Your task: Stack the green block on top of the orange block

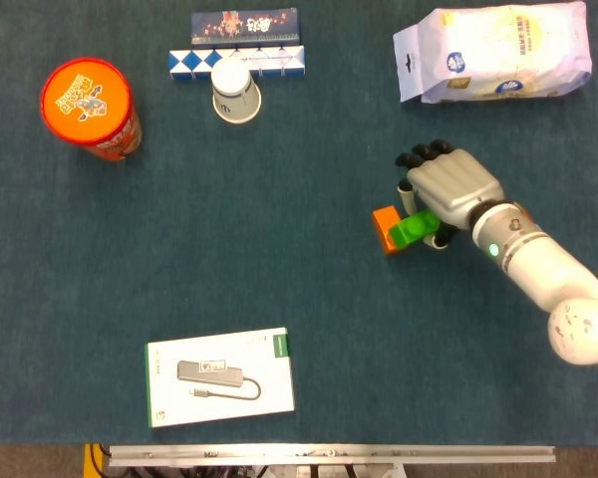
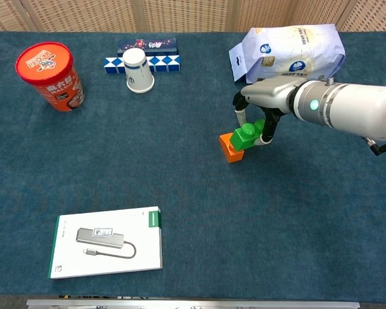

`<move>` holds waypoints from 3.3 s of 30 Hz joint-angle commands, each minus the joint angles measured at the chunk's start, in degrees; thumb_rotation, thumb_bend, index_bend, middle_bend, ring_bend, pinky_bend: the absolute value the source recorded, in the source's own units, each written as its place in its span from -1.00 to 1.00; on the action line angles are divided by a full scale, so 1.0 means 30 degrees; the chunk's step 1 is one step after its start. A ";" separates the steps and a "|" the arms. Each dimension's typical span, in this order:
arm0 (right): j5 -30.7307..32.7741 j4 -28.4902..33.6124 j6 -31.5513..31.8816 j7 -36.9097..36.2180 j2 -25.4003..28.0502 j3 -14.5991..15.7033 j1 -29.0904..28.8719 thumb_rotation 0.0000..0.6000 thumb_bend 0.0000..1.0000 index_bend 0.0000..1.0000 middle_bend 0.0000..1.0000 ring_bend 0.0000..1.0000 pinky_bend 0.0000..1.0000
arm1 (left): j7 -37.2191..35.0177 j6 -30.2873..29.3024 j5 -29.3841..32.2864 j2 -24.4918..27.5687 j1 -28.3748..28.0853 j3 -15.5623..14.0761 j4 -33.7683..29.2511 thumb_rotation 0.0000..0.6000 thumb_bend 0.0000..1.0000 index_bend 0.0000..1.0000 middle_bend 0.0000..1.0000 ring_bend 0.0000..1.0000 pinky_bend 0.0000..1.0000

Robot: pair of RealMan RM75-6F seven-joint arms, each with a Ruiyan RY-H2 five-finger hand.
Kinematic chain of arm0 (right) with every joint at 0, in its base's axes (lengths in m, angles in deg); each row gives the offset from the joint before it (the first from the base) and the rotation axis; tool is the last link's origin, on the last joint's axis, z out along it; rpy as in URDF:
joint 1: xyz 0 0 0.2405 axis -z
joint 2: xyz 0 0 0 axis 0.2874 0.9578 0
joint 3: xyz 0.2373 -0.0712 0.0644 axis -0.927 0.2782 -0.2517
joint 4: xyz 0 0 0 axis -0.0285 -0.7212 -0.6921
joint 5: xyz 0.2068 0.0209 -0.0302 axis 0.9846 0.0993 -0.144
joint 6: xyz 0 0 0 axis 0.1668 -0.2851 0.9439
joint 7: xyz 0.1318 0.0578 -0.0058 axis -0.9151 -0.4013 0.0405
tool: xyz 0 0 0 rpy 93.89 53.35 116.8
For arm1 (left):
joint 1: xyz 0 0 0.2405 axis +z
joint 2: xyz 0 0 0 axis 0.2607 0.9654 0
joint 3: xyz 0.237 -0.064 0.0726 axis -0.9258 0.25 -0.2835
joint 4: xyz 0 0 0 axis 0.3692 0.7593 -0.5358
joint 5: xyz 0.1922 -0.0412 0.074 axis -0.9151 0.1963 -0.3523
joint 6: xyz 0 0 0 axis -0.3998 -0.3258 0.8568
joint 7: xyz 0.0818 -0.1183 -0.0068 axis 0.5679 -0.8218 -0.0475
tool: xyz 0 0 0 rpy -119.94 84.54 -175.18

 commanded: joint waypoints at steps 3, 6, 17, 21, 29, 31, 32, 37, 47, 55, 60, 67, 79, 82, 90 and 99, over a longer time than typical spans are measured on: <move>0.0412 0.0072 0.0034 0.0458 -0.0059 0.0089 -0.0429 1.00 -0.60 0.27 -0.72 -1.00 -0.87 | -0.0002 0.0002 0.0029 -0.0016 0.0018 0.0004 0.0020 1.00 0.07 0.16 0.20 -0.12 0.18; 0.0822 0.0181 0.0111 0.0883 -0.0094 0.0172 -0.0806 1.00 -0.60 0.27 -0.72 -1.00 -0.87 | 0.0003 0.0024 0.0056 -0.0022 0.0025 0.0004 0.0017 1.00 0.07 0.16 0.20 -0.12 0.18; 0.2216 0.0671 0.0635 0.2205 -0.0179 0.0580 -0.1945 1.00 -0.60 0.30 -0.71 -1.00 -0.87 | 0.0045 -0.0076 -0.0015 -0.0052 0.0062 0.0003 0.0001 1.00 0.07 0.16 0.20 -0.12 0.18; 0.2434 0.0575 0.0772 0.2405 -0.0328 0.0793 -0.2030 1.00 -0.60 0.30 -0.71 -1.00 -0.87 | 0.0028 -0.0098 -0.0011 -0.0066 0.0102 -0.0018 0.0012 1.00 0.07 0.16 0.20 -0.12 0.18; 0.2533 0.0392 0.0928 0.2637 -0.0550 0.1046 -0.2074 1.00 -0.60 0.30 -0.71 -1.00 -0.87 | 0.0042 -0.0126 0.0028 -0.0104 0.0132 0.0006 0.0030 1.00 0.07 0.16 0.20 -0.12 0.18; 0.2543 0.0371 0.0944 0.2698 -0.0612 0.1107 -0.2078 1.00 -0.60 0.30 -0.71 -1.00 -0.87 | 0.0066 -0.0133 0.0033 -0.0088 0.0145 0.0001 -0.0013 1.00 0.07 0.16 0.20 -0.12 0.18; 0.2545 0.0357 0.0956 0.2718 -0.0640 0.1125 -0.2078 1.00 -0.60 0.30 -0.71 -1.00 -0.87 | 0.0059 -0.0125 0.0038 -0.0092 0.0147 0.0000 -0.0014 1.00 0.07 0.16 0.20 -0.12 0.18; 0.2450 0.0303 0.1081 0.2787 -0.0800 0.1118 -0.2069 1.00 -0.60 0.30 -0.71 -1.00 -0.87 | 0.0015 -0.0171 0.0030 -0.0130 0.0209 -0.0030 0.0047 1.00 0.07 0.16 0.20 -0.12 0.18; 0.2326 0.0335 0.1317 0.3135 -0.1067 0.1097 -0.2178 1.00 -0.60 0.30 -0.71 -1.00 -0.87 | -0.0089 -0.0221 0.0003 -0.0138 0.0248 -0.0029 0.0075 1.00 0.07 0.16 0.20 -0.12 0.18; 0.2010 0.0410 0.1094 0.3184 -0.0967 0.1064 -0.2215 1.00 -0.60 0.06 -0.71 -1.00 -0.87 | -0.0157 -0.0247 0.0033 -0.0159 0.0292 -0.0019 0.0089 1.00 0.07 0.16 0.20 -0.12 0.18; 0.1758 0.0525 0.0949 0.3159 -0.0838 0.1088 -0.2233 1.00 -0.60 -0.22 -0.71 -1.00 -0.87 | -0.0162 -0.0308 0.0010 -0.0172 0.0342 -0.0036 0.0095 1.00 0.07 0.16 0.20 -0.12 0.18; 0.1455 0.0825 0.0900 0.2948 -0.0544 0.1052 -0.2193 1.00 -0.60 -0.48 -0.71 -1.00 -0.87 | -0.0105 -0.0339 0.0016 -0.0170 0.0371 -0.0029 0.0061 1.00 0.07 0.16 0.20 -0.12 0.18; 0.0112 0.2298 0.1669 0.2325 0.0767 0.1136 -0.1622 1.00 -0.60 -0.57 -0.71 -1.00 -0.88 | 0.0194 -0.0325 -0.0043 -0.0036 0.0331 -0.0018 -0.0203 1.00 0.07 0.16 0.20 -0.12 0.18; -0.0521 0.2874 0.2311 0.2157 0.1251 0.1254 -0.1212 1.00 -0.60 -0.57 -0.71 -1.00 -0.88 | 0.0383 -0.0288 -0.0041 0.0034 0.0295 -0.0007 -0.0387 1.00 0.07 0.16 0.20 -0.12 0.18; -0.3799 0.4055 0.4509 0.1511 0.2546 0.1891 0.0809 1.00 -0.60 -0.57 -0.71 -1.00 -0.88 | 0.0932 -0.0378 -0.0167 0.0125 0.0162 0.0099 -0.0933 1.00 0.07 0.16 0.20 -0.12 0.18; -1.0090 0.4913 0.8036 0.0630 0.4124 0.3247 0.4438 1.00 -0.59 -0.57 -0.71 -1.00 -0.88 | 0.1933 -0.0500 -0.0414 0.0157 -0.0186 0.0361 -0.1782 1.00 0.07 0.16 0.20 -0.13 0.18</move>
